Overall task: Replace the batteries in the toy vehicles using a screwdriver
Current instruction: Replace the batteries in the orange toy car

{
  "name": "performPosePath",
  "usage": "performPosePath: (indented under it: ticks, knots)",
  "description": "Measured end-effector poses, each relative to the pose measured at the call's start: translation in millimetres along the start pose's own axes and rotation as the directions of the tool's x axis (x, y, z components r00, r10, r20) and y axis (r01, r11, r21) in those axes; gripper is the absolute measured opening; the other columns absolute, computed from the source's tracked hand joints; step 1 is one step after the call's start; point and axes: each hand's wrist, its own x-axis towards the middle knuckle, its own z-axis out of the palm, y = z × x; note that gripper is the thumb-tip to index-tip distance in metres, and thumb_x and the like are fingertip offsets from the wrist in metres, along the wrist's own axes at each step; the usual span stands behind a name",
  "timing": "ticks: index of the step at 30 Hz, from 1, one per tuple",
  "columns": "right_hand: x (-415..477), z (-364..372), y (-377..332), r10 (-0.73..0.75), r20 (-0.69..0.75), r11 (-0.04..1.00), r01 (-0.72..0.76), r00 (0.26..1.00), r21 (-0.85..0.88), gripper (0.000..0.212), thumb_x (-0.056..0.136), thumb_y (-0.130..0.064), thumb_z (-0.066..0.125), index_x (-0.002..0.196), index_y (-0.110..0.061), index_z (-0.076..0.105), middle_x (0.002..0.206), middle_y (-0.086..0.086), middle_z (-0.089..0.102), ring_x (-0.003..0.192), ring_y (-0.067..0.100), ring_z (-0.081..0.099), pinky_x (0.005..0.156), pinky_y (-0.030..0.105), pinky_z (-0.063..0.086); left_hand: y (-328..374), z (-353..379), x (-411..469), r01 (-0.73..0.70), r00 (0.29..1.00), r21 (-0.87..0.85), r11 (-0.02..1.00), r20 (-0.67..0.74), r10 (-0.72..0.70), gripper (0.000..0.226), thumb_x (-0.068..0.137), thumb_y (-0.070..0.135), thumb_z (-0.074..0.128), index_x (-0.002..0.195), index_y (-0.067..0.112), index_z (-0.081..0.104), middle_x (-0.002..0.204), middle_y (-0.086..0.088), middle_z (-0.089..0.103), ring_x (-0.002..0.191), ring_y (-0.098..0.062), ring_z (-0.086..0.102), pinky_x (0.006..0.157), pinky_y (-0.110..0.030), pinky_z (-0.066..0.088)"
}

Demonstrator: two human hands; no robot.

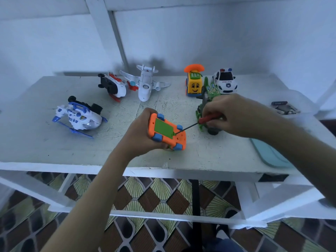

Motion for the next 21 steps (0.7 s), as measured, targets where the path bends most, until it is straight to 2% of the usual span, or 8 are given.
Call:
performPosePath:
  ticks: [3,5,8,10,13,15,18,21]
  knots:
    - [-4,14,-5,-0.081,-0.057,0.987,0.072,0.995,-0.143,0.017,0.087,-0.027,0.066,0.099,-0.016,0.070,0.093,-0.003,0.060,0.077,0.019,0.058,0.063,0.026,0.039,3,-10,1,-0.036,0.998,0.113,0.993,0.052,0.030,0.074,0.044,0.034,0.083,0.109,0.028,0.048,0.104,0.017,0.056,0.094,-0.004,0.056,0.070,-0.020,0.046]
    - [-7,22,-3,-0.126,-0.074,0.966,0.105,0.989,-0.236,0.012,0.081,-0.022,0.072,0.087,-0.011,0.071,0.081,0.002,0.062,0.065,0.023,0.059,0.055,0.024,0.034,3,-12,2,-0.052,0.997,0.150,0.987,0.071,0.041,0.072,0.045,0.032,0.082,0.109,0.030,0.050,0.103,0.016,0.055,0.095,-0.002,0.054,0.070,-0.018,0.042]
    - [-11,28,0,-0.122,-0.084,0.961,0.096,0.989,-0.260,0.010,0.077,-0.020,0.076,0.077,-0.011,0.071,0.070,0.001,0.060,0.054,0.024,0.057,0.051,0.022,0.030,3,-12,3,-0.037,0.996,0.151,0.988,0.084,0.024,0.071,0.043,0.031,0.081,0.108,0.029,0.051,0.102,0.013,0.055,0.094,-0.002,0.054,0.069,-0.018,0.043]
    - [-13,30,1,-0.078,-0.071,0.979,0.063,0.994,-0.196,0.014,0.085,-0.025,0.068,0.081,-0.013,0.071,0.072,-0.001,0.059,0.057,0.023,0.057,0.050,0.023,0.031,5,-10,5,-0.040,0.995,0.167,0.985,0.093,0.024,0.071,0.042,0.031,0.082,0.107,0.027,0.052,0.101,0.011,0.055,0.092,-0.004,0.054,0.068,-0.019,0.043]
    - [-14,33,1,0.019,-0.027,0.994,-0.022,0.999,-0.108,0.031,0.092,-0.037,0.049,0.086,-0.013,0.068,0.075,-0.002,0.058,0.064,0.017,0.055,0.055,0.028,0.039,9,-7,8,-0.067,0.992,0.206,0.976,0.116,0.043,0.073,0.042,0.029,0.087,0.107,0.025,0.052,0.098,0.014,0.053,0.091,-0.003,0.053,0.067,-0.018,0.040]
    - [-15,37,2,0.097,0.057,0.995,-0.097,0.994,-0.005,0.034,0.094,-0.037,0.049,0.079,-0.011,0.065,0.065,-0.003,0.056,0.056,0.009,0.049,0.054,0.021,0.037,9,-7,9,-0.076,0.991,0.213,0.974,0.120,0.051,0.072,0.042,0.032,0.083,0.106,0.027,0.051,0.098,0.019,0.051,0.091,0.000,0.051,0.067,-0.015,0.038]
    - [-16,43,6,0.262,0.253,0.914,-0.324,0.931,0.245,0.038,0.097,-0.033,0.049,0.069,-0.013,0.065,0.054,-0.002,0.052,0.042,0.005,0.040,0.045,0.015,0.031,10,-8,9,-0.080,0.990,0.206,0.975,0.128,0.054,0.070,0.043,0.033,0.080,0.106,0.028,0.051,0.098,0.020,0.051,0.092,0.000,0.051,0.068,-0.015,0.039]
    - [-13,46,10,0.311,0.384,0.834,-0.444,0.869,0.327,0.036,0.096,-0.037,0.050,0.073,-0.015,0.067,0.063,0.003,0.055,0.051,0.012,0.044,0.049,0.020,0.034,12,-8,10,-0.087,0.986,0.212,0.973,0.158,0.053,0.069,0.043,0.032,0.079,0.106,0.032,0.050,0.099,0.020,0.052,0.095,-0.001,0.051,0.070,-0.017,0.041]
